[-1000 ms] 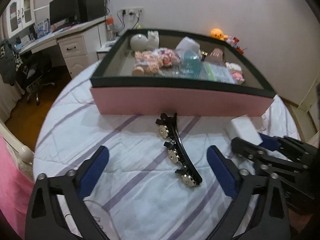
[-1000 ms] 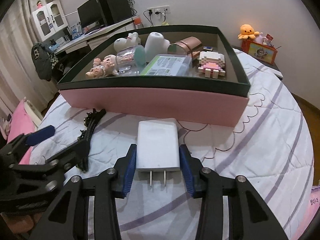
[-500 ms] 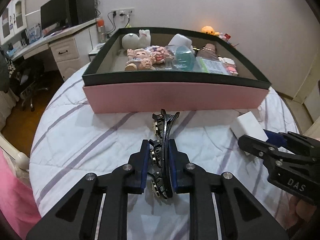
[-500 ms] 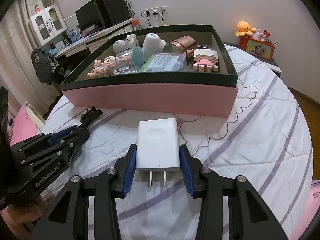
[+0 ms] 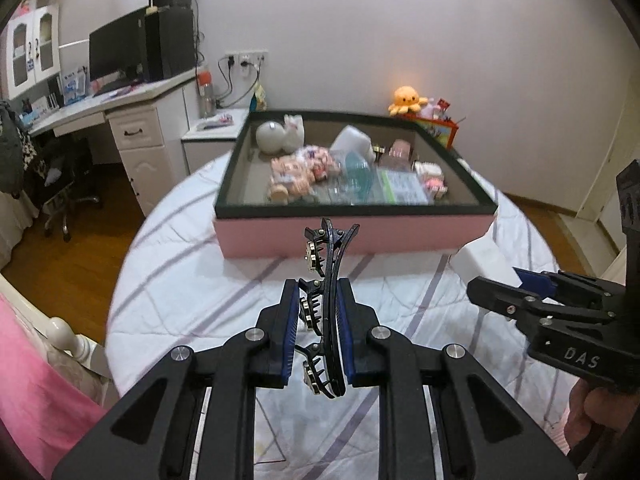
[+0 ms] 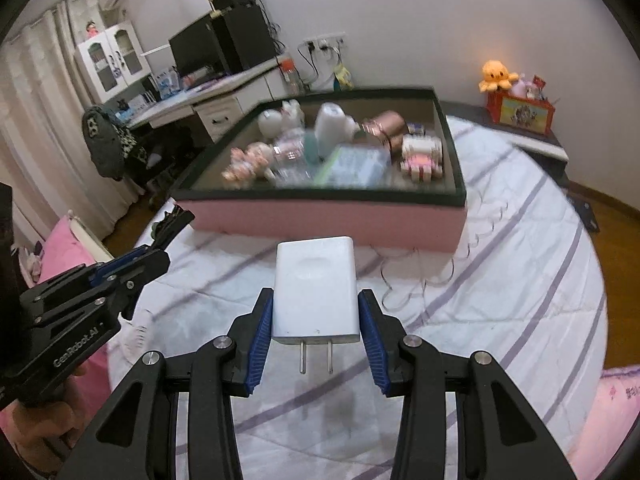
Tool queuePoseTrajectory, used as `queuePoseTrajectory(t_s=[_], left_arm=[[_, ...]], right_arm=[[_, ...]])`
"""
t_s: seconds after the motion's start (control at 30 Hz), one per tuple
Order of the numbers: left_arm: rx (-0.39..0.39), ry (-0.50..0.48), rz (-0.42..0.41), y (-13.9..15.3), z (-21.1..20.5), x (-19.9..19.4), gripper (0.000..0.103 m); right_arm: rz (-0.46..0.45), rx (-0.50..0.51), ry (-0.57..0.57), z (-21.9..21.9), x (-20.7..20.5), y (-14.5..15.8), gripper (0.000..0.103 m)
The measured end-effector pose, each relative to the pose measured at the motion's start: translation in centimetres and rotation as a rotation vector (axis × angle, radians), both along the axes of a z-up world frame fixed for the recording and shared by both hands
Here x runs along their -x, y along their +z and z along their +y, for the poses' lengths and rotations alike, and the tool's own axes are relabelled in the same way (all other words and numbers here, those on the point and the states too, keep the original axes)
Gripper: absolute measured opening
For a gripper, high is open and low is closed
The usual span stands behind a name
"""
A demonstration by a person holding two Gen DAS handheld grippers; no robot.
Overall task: Organize rigid objects
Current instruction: 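Carry the hair clip and charger into the tray and release both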
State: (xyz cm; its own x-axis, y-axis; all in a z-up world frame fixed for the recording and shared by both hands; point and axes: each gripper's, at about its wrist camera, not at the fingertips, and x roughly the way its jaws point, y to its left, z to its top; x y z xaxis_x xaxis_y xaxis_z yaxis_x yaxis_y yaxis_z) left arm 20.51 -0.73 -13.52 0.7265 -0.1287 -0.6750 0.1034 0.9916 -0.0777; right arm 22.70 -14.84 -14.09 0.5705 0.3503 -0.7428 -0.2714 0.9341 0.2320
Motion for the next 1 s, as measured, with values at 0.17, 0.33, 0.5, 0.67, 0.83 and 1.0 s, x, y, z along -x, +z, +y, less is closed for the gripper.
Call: queuePoseTrajectory(t_s=[0.17,0.33,0.5,0.67,0.83,1.0], left_arm=[[0.015,0.006,-0.055,2.6,0.8,-0.4,0.018],[0.032,-0.002,-0.116,5.5,1.2,-2.3,0.018],[0.041,-0.017,-0.159,7.7,1.1,-6.0,0.018],[0.056,-0.031,-0.142,8.0,0.9,-10.8,0.018],[0.069,-0.022,-0.082,6.1,1.0,-16.3,0.018],[0.053,-0.016,-0.021,3.2,0.8,-19.9,0.018]], right_arm=[[-0.068,-0.014,0.016,0.0,-0.4,3.3,0.043],[-0.135,0.007,0.011,-0.4,-2.5,6.2,0.043],[-0.163,0.021,0.006,-0.4,-6.0,7.5,0.043],[-0.150,0.016,-0.020,-0.2,-11.1,7.5,0.043],[-0.114,0.005,-0.037,0.1,-15.5,6.2,0.043],[-0.052,0.001,-0.058,0.4,-19.4,3.8,0.043]])
